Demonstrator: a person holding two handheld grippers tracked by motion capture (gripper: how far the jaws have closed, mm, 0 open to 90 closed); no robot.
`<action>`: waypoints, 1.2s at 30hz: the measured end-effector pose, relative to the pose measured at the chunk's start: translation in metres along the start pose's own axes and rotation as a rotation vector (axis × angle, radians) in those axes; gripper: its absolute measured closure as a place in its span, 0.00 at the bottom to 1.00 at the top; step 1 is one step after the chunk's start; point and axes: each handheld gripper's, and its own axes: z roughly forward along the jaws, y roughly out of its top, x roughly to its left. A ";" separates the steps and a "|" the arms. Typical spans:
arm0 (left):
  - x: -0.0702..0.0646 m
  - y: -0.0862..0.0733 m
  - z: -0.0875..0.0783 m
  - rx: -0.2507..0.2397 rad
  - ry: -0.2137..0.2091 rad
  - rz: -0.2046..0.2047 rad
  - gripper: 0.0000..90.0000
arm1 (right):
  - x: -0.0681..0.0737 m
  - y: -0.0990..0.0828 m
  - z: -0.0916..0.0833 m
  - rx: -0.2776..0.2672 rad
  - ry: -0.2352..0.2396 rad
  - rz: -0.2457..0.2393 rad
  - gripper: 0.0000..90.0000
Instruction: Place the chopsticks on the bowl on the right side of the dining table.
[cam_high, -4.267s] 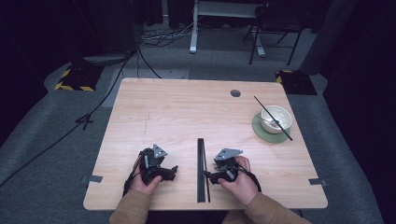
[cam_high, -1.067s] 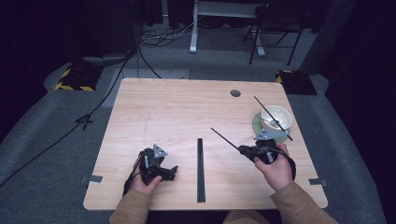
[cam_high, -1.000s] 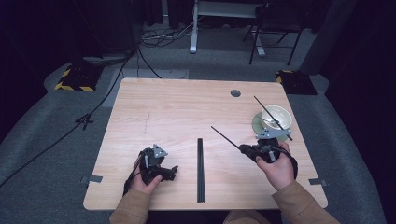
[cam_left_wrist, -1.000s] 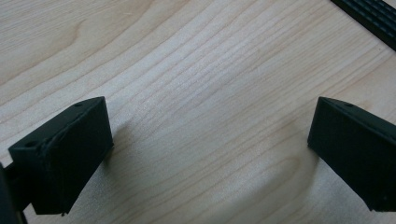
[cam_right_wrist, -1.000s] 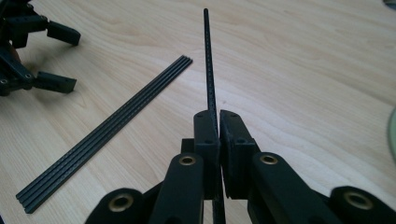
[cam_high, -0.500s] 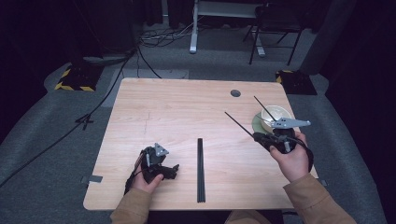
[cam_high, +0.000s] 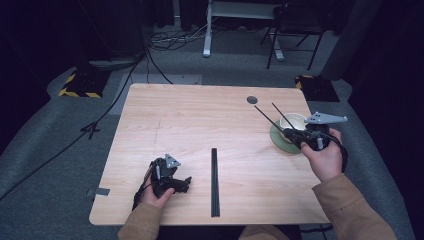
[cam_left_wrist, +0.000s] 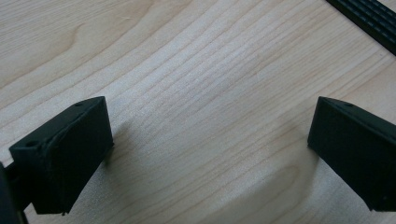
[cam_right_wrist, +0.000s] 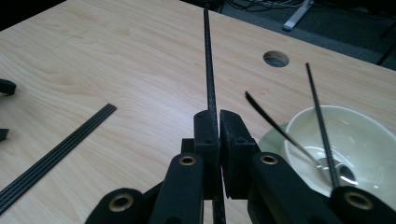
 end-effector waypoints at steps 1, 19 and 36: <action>0.000 0.000 0.000 0.001 -0.001 -0.003 0.00 | -0.003 0.001 0.000 0.001 -0.010 -0.001 0.96; 0.000 0.000 0.000 0.000 0.000 -0.002 0.00 | -0.059 0.006 0.011 0.008 -0.120 0.055 0.96; 0.000 0.000 0.000 -0.001 0.000 -0.001 0.00 | -0.099 -0.001 0.036 0.047 -0.166 0.079 0.96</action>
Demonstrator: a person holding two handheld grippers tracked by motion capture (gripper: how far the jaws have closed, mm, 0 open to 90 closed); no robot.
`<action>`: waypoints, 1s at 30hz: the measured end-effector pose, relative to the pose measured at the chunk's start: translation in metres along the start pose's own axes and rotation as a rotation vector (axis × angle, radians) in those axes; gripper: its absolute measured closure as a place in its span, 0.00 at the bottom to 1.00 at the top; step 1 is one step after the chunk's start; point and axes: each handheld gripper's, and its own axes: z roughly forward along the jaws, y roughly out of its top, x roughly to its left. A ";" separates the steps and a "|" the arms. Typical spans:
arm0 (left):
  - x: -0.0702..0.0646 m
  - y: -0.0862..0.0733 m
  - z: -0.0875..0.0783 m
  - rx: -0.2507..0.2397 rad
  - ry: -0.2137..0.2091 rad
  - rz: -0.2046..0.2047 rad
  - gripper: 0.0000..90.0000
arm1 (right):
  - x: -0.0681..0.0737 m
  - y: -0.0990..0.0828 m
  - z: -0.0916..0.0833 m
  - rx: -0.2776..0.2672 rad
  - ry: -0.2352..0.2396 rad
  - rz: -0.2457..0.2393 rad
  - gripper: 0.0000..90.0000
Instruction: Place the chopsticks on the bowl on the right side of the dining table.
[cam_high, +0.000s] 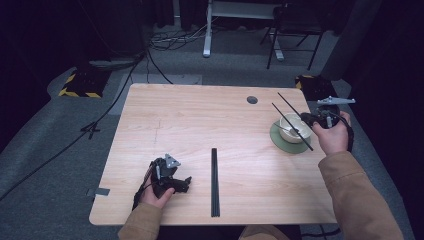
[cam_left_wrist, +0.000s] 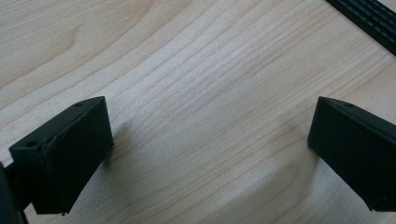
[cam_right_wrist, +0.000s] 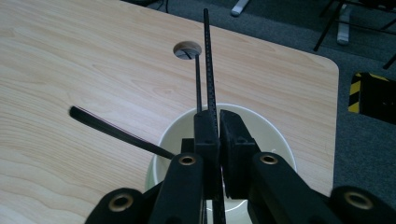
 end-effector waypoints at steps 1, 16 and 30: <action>0.000 0.000 0.000 0.000 0.001 0.000 0.00 | -0.001 -0.002 0.003 0.003 -0.004 -0.009 0.96; 0.000 0.000 0.000 0.001 0.000 -0.001 0.00 | -0.011 -0.024 0.033 0.070 0.014 0.009 0.96; 0.000 0.000 0.000 0.000 0.002 0.003 0.00 | -0.014 -0.032 0.042 0.085 0.037 0.025 0.95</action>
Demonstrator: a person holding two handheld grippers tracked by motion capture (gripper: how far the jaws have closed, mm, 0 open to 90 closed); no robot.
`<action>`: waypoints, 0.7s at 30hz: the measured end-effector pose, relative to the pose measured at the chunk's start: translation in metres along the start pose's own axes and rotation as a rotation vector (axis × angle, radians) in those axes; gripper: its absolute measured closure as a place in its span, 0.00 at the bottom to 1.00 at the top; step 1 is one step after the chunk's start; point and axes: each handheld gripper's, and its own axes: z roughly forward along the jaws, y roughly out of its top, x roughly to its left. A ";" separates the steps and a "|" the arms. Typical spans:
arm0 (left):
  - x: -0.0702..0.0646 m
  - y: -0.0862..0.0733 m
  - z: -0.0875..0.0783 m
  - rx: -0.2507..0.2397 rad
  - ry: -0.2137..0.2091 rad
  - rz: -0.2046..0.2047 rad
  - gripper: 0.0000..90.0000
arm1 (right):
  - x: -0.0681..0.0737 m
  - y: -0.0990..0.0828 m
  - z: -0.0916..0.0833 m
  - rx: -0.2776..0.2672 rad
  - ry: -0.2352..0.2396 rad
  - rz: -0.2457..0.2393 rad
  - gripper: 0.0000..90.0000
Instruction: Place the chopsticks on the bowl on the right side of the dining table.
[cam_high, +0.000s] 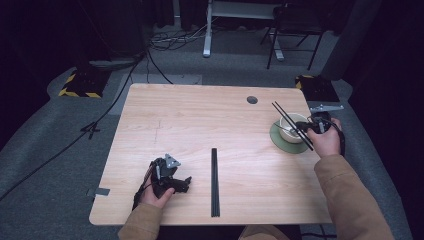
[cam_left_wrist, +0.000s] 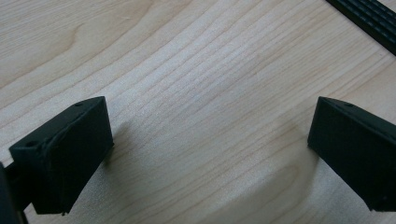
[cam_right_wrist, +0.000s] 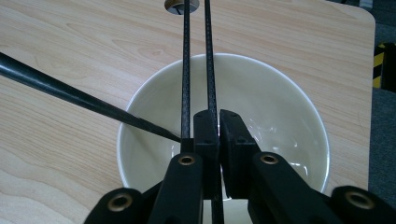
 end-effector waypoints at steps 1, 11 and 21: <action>0.000 0.000 0.000 0.000 -0.001 -0.002 0.00 | 0.000 0.000 0.000 -0.005 0.001 0.000 0.91; 0.000 0.000 0.000 0.001 -0.002 -0.004 0.00 | 0.005 0.005 0.003 -0.052 -0.008 0.012 0.61; 0.000 0.000 0.000 0.001 -0.001 -0.003 0.00 | 0.011 0.004 0.018 0.019 0.012 -0.043 0.89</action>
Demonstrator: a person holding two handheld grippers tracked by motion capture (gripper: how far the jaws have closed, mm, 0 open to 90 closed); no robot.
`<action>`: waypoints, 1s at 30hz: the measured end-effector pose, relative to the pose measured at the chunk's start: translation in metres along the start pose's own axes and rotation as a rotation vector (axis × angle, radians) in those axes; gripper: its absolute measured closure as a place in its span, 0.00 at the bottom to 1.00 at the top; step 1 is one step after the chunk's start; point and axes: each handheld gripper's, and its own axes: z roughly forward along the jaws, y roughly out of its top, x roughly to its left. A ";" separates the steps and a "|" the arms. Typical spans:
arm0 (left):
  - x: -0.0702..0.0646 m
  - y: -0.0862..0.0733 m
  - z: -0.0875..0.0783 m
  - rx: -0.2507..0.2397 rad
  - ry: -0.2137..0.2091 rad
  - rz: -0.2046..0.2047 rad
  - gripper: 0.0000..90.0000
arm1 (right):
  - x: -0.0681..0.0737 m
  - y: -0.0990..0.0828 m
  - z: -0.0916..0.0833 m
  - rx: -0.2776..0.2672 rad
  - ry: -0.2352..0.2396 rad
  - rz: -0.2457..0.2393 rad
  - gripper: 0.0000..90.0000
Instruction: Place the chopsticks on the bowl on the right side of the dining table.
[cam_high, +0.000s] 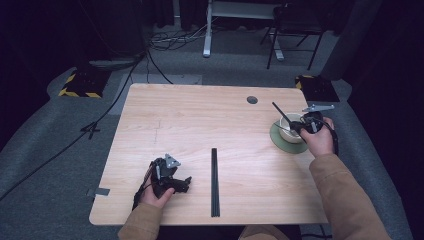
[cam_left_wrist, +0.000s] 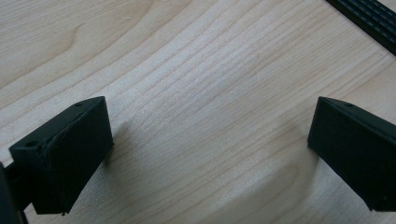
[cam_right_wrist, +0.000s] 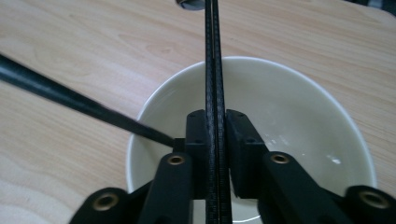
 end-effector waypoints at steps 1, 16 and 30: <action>0.000 0.000 0.000 0.000 -0.001 0.000 0.00 | 0.001 0.000 0.000 0.002 0.006 -0.003 0.89; 0.000 0.000 0.000 -0.001 0.000 0.001 0.00 | 0.007 -0.013 -0.042 -0.104 -0.030 0.018 0.52; 0.000 0.000 0.000 -0.003 0.006 0.005 0.00 | 0.000 -0.045 -0.058 -0.073 -0.082 0.009 0.47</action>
